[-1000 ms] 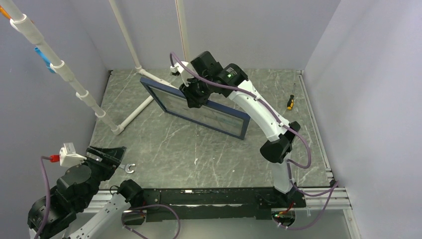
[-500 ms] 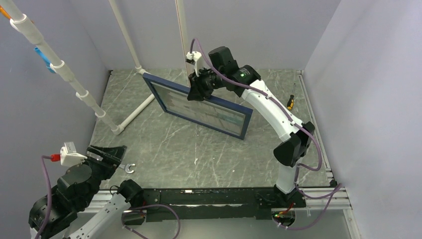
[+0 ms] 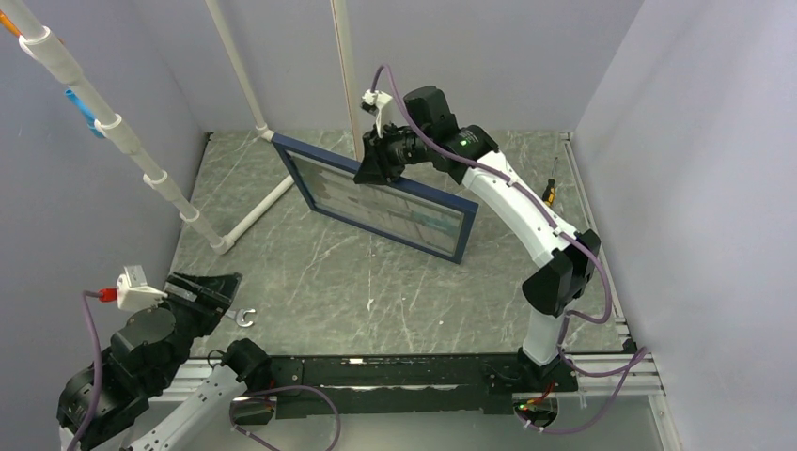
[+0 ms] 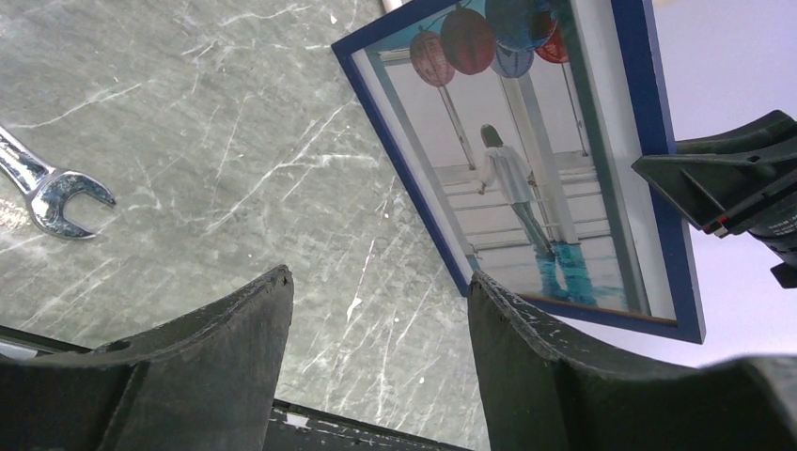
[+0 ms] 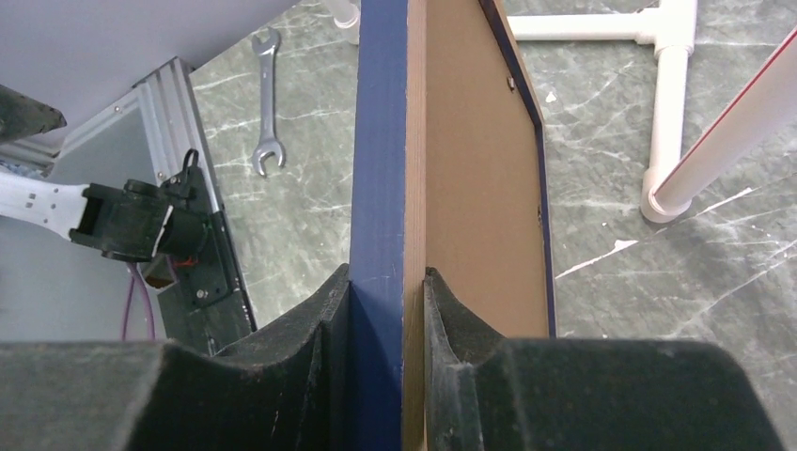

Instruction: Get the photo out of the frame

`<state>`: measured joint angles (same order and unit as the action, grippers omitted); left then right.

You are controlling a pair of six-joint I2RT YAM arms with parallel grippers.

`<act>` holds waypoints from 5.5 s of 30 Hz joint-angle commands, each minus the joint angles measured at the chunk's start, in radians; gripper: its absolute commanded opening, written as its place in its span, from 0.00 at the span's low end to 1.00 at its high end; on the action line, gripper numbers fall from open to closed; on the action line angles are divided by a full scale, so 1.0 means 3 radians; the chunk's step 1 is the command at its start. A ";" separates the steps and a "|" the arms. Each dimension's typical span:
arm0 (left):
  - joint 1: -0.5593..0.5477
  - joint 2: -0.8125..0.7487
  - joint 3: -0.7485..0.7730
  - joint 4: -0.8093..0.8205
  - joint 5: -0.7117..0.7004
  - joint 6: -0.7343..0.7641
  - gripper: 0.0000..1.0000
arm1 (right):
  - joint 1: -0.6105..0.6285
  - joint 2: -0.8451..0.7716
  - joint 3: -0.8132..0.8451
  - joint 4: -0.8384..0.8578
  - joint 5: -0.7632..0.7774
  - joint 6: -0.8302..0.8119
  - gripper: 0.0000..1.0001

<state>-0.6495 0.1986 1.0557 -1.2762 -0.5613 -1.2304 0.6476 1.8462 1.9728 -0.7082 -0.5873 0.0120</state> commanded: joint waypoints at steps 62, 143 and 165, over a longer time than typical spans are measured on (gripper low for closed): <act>-0.0009 0.0395 -0.0529 0.0983 0.0702 0.0297 0.72 | -0.0408 0.0309 -0.1000 -0.0276 -0.0407 0.0389 0.00; 0.0064 0.1547 0.0174 0.1527 0.0769 0.1036 0.91 | -0.0408 0.0676 -0.1621 0.1588 -0.0800 0.0494 0.00; 0.0064 0.0665 -0.0530 0.0850 0.0971 0.0391 0.89 | -0.0430 0.0361 -0.1490 0.1485 -0.1237 0.1153 0.00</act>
<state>-0.6334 0.4164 0.9409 -0.9817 -0.2863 -1.0355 0.5064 1.9980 1.5185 -0.2462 -0.8761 0.2905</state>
